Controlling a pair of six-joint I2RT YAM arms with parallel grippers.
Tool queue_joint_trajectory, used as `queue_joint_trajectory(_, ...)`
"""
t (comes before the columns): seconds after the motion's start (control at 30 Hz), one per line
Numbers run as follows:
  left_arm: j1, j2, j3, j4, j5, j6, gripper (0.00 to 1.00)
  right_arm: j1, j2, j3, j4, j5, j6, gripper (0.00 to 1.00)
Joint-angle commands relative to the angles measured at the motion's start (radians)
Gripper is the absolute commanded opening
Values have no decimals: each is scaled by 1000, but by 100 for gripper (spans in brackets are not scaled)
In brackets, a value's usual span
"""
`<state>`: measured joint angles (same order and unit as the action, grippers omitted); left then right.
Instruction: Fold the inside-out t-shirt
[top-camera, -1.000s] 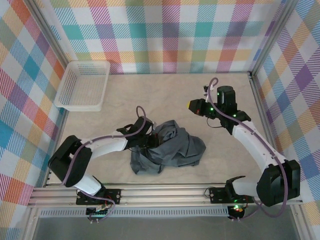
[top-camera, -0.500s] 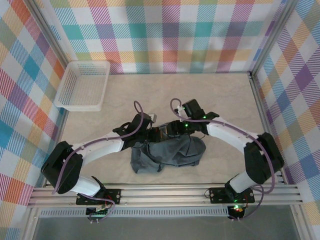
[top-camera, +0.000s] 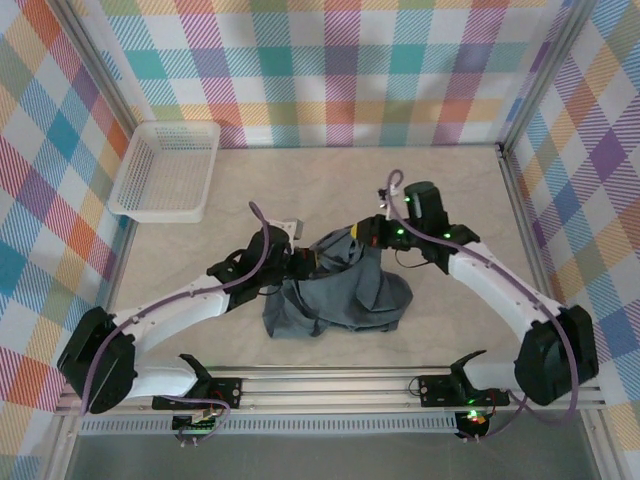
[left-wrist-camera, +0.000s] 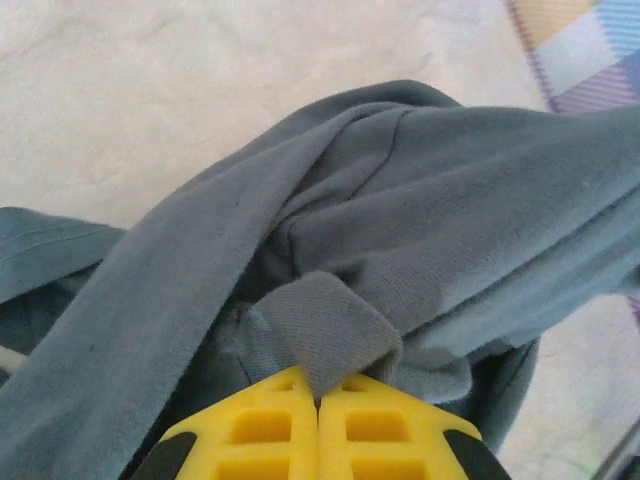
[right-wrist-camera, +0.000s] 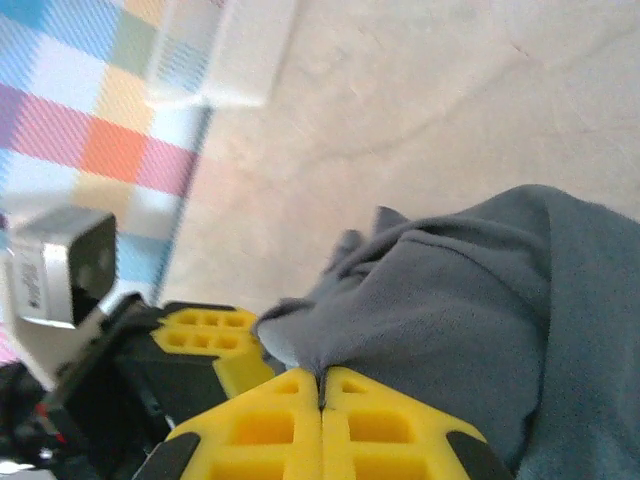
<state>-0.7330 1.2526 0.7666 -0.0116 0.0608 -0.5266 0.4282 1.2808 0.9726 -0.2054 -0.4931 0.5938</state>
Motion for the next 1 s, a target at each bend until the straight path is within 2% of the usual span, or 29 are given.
queue_joint_trajectory(0.0, -2, -33, -65, -66, -61, 23, 8, -64, -37, -9, 137, -79, 113, 0)
queue_joint_trajectory(0.17, -2, -53, -132, -52, -109, 36, 20, -78, -54, -20, 212, -127, 186, 0)
queue_joint_trajectory(0.3, 1, -67, -107, -115, -165, 118, 33, -79, -37, -3, 225, -164, 234, 0)
queue_joint_trajectory(0.47, -8, -164, -22, -107, -50, 187, 43, -78, -44, 11, 141, -124, 210, 0)
queue_joint_trajectory(0.57, -55, -165, 66, -103, -43, 205, 44, -76, -43, 13, 110, -106, 228, 0)
queue_joint_trajectory(0.73, -134, 9, 263, -133, -59, 239, 48, -68, -47, 22, 87, -99, 245, 0)
queue_joint_trajectory(0.87, -149, 171, 372, -184, -198, 249, 61, -62, -55, 46, 68, -97, 250, 0)
queue_joint_trajectory(0.97, -139, 258, 417, -188, -262, 255, 64, -60, -57, 67, 50, -99, 262, 0)
